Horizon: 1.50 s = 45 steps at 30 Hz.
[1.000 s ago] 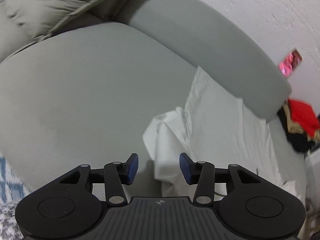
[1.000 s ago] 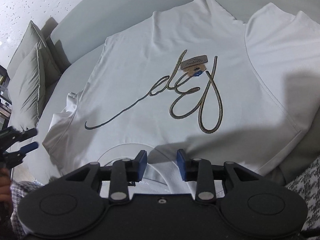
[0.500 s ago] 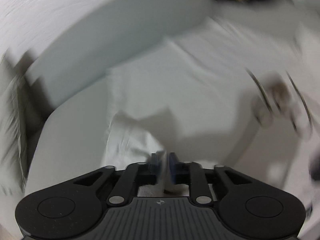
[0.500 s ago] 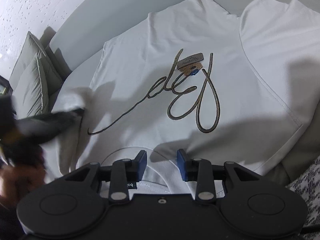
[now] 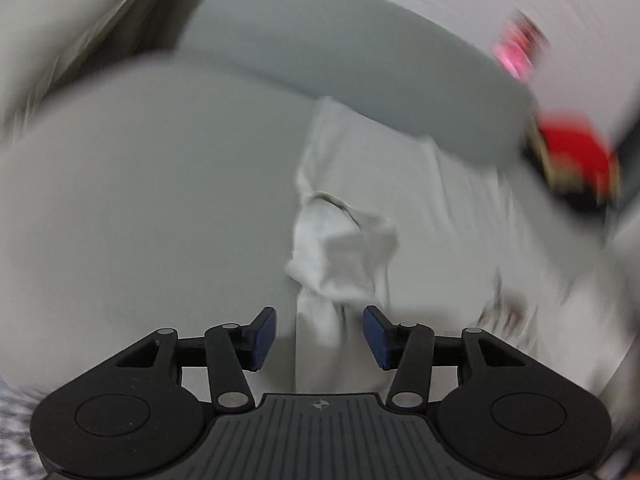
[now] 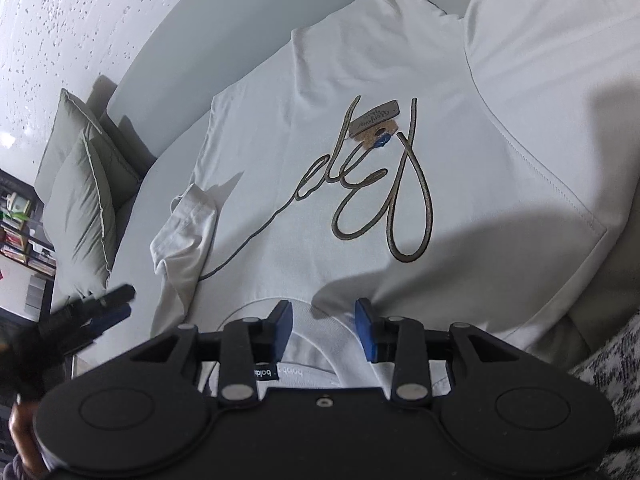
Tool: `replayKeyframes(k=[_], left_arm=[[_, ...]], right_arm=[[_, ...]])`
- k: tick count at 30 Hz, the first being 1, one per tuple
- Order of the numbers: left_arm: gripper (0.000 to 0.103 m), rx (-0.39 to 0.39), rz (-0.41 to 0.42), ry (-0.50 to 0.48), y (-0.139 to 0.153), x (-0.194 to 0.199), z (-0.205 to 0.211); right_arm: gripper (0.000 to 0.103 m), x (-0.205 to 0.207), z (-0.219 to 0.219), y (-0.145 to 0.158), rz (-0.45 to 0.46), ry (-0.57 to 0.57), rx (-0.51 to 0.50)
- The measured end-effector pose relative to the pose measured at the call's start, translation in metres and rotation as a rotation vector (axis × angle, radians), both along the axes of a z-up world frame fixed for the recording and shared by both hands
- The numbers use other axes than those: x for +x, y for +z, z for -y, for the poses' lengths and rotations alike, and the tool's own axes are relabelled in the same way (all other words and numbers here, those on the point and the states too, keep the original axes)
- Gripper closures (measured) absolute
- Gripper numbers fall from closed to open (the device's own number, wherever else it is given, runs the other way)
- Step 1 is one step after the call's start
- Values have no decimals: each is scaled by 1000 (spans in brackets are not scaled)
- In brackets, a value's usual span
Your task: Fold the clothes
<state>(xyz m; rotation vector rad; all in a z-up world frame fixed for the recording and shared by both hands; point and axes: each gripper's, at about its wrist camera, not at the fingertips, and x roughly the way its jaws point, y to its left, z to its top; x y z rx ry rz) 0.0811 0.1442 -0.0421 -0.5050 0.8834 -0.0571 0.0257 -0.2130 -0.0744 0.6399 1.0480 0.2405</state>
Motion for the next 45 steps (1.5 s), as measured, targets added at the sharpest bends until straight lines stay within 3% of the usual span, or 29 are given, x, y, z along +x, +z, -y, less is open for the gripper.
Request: replayKeyframes(k=[6,10,14,15,22,27,29,33,36,38,41,45], left_arm=[[54,3,-98,-28,-9,49,17],[57,9,-148,3,-20,76,16],[94,40,-161,19,-19,71,14],[99,53,-159,16,-17,69,13],[101,218,-26,87,15,43,-12],[101,409,67,154,42,26,-52],[101,461,12,176,33,29,-72],[103,514,-195,219,-2,48,-117],[101,546,-168,265,9,39,-134],[98,484,-107,250,19,32,-136],[89,334,22,109,30,26,-120],[82,277,109,-93,25,47,-65]], right_arm=[[63,2,-5,3,6,19,-31],[59,2,-10,5,15,36,-56],[58,1,-14,6,25,52,-82],[58,1,-13,7,24,52,-82],[56,2,-15,9,19,52,-94],[54,4,-16,11,6,49,-99],[52,5,-18,11,2,49,-101],[43,6,-24,13,5,77,-125],[36,6,-29,15,10,99,-137],[34,6,-30,15,14,99,-134],[30,6,-34,15,19,106,-140],[30,6,-40,16,25,114,-169]])
